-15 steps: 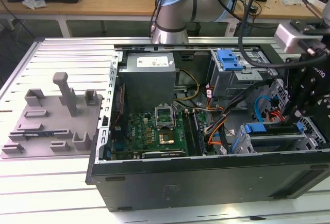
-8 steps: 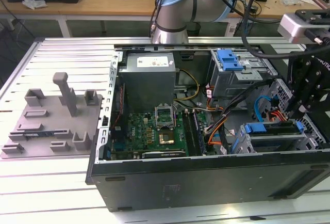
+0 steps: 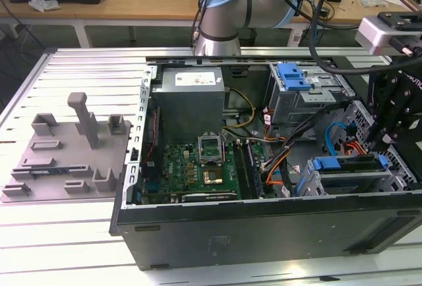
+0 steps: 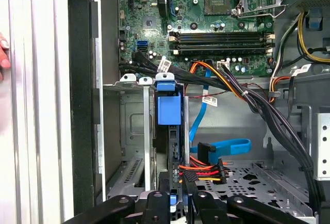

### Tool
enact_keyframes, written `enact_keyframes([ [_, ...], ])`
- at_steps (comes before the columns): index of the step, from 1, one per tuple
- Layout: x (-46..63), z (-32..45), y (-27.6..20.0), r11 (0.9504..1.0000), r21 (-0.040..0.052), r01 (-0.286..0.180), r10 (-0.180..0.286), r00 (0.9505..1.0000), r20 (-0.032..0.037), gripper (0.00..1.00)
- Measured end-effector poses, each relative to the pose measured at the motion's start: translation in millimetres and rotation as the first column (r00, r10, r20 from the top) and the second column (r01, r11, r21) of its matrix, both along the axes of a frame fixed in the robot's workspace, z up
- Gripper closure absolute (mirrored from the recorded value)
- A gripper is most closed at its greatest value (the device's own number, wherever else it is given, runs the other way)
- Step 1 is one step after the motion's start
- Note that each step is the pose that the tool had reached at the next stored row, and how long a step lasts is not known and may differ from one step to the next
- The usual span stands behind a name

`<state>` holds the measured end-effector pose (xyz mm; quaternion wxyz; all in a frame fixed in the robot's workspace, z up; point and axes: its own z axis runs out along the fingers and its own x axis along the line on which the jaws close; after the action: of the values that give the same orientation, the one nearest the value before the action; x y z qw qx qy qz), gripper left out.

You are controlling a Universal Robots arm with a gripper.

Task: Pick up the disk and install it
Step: 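Insert the second disk wire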

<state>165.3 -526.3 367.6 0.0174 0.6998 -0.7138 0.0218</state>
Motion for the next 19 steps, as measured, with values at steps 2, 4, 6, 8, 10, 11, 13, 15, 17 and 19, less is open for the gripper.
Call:
enact_keyframes([
  [2,0.0,0.0,0.0,1.0,0.0,0.0,0.0,1.0,0.0,0.76],
  [4,0.0,0.0,0.0,1.0,0.0,0.0,0.0,1.0,0.0,0.76],
  [6,0.0,0.0,0.3,1.0,0.0,0.0,0.0,1.0,0.0,0.76],
  [8,-0.1,0.0,0.8,1.0,0.0,0.0,0.0,1.0,0.0,0.76],
  [10,0.0,0.0,3.2,1.0,-0.007,0.0,0.0,1.0,-0.0004,0.76],
  [11,0.1,0.1,4.9,0.9998,-0.0175,-0.001,0.001,1.0,-0.0013,0.76],
  [13,0.3,2.1,19.6,0.9988,-0.048,-0.004,0.004,1.0,-0.002,0.76],
  [15,0.3,9.4,33.2,0.9942,-0.1071,-0.006,0.005,1.0,-0.0087,0.76],
  [17,0.3,11.9,39.9,0.9917,-0.1285,-0.006,0.005,0.9999,-0.0096,0.76],
  [19,0.4,13.6,48.7,0.9881,-0.1538,-0.007,0.005,0.9999,-0.0099,0.76],
])
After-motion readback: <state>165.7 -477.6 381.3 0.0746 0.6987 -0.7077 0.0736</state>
